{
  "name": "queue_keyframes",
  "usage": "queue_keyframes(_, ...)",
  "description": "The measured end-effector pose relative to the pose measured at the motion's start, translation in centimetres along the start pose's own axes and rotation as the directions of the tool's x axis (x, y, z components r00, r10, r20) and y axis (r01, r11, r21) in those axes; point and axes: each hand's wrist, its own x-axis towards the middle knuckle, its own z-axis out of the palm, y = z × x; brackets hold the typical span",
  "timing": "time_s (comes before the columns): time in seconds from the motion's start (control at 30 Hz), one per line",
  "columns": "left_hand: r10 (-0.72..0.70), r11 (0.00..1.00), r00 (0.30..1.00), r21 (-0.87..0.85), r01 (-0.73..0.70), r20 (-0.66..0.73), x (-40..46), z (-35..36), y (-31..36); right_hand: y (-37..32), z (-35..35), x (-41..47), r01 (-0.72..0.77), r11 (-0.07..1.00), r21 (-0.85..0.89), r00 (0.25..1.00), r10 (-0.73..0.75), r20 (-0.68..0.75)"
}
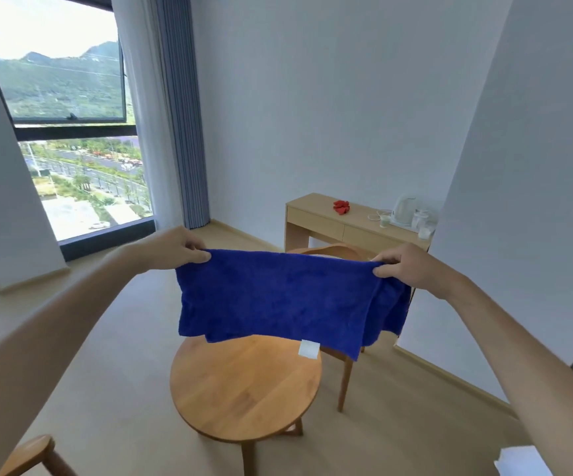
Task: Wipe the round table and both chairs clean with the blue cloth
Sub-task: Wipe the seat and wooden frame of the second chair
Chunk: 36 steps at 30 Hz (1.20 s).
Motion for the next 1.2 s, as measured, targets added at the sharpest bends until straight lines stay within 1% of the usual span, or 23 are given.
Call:
queue_keyframes(0.07,0.016,0.999,1.000,0.037,-0.016,0.005,0.1,0.4,0.0,0.1,-0.1,-0.6,-0.006,1.000,0.004,1.000,0.006,-0.009)
queue_keyframes(0.13,0.048,0.997,0.999,0.065,-0.049,0.013,0.1,0.4,0.0,0.1,-0.3,-1.1,0.008,1.000,-0.030,1.000,-0.008,0.011)
queue_keyframes(0.2,0.093,0.986,0.996,0.136,-0.092,0.003,0.1,0.4,0.1,0.1,-0.3,-1.5,0.023,0.995,-0.100,1.000,-0.022,0.012)
queue_keyframes(0.27,0.133,0.964,0.990,0.236,-0.121,-0.036,0.2,0.5,0.3,0.0,-0.2,-1.7,0.038,0.980,-0.194,0.999,-0.042,-0.013)
queue_keyframes(0.37,0.161,0.951,0.984,0.279,-0.135,-0.073,0.3,0.7,0.9,-0.1,0.1,-1.8,0.052,0.948,-0.315,0.996,-0.072,-0.053)
queue_keyframes(0.47,0.134,0.953,0.989,0.280,-0.114,-0.055,0.1,0.8,1.3,0.0,0.4,-1.8,0.018,0.922,-0.387,0.990,-0.070,-0.121)
queue_keyframes(0.53,0.100,0.954,0.995,0.286,-0.088,-0.028,0.1,1.0,1.3,-0.4,0.6,-1.9,0.007,0.894,-0.449,0.991,-0.067,-0.119)
queue_keyframes(0.63,0.079,0.962,0.996,0.264,-0.068,-0.030,0.2,1.3,1.0,-1.2,1.0,-2.1,-0.030,0.858,-0.514,0.993,-0.035,-0.116)
queue_keyframes(0.7,0.096,0.962,0.994,0.262,-0.081,-0.048,0.3,1.4,0.7,-1.4,1.2,-2.2,-0.050,0.855,-0.517,0.993,-0.015,-0.121)
queue_keyframes(0.83,0.131,0.961,0.990,0.250,-0.114,-0.053,0.4,1.4,0.5,-1.6,1.8,-2.0,-0.046,0.879,-0.475,0.996,0.007,-0.085)
queue_keyframes(0.93,0.162,0.965,0.984,0.221,-0.143,-0.069,0.2,1.6,0.8,-1.6,2.1,-1.7,-0.031,0.911,-0.411,0.994,-0.015,-0.108)
queue_keyframes(1.03,0.193,0.974,0.977,0.137,-0.180,-0.093,0.3,2.1,1.8,-2.0,2.7,-1.2,0.008,0.936,-0.351,0.986,-0.065,-0.151)
queue_keyframes(1.1,0.211,0.976,0.966,0.086,-0.200,-0.153,0.6,2.7,3.0,-2.7,3.4,-0.7,0.049,0.939,-0.340,0.975,-0.119,-0.188)
queue_keyframes(1.17,0.231,0.970,0.940,0.127,-0.205,-0.251,0.9,3.3,4.3,-3.4,4.2,-0.3,0.079,0.925,-0.372,0.948,-0.185,-0.259)
queue_keyframes(1.2,0.223,0.972,0.924,0.145,-0.186,-0.310,0.9,3.3,5.0,-3.7,4.4,-0.1,0.079,0.922,-0.380,0.925,-0.210,-0.317)
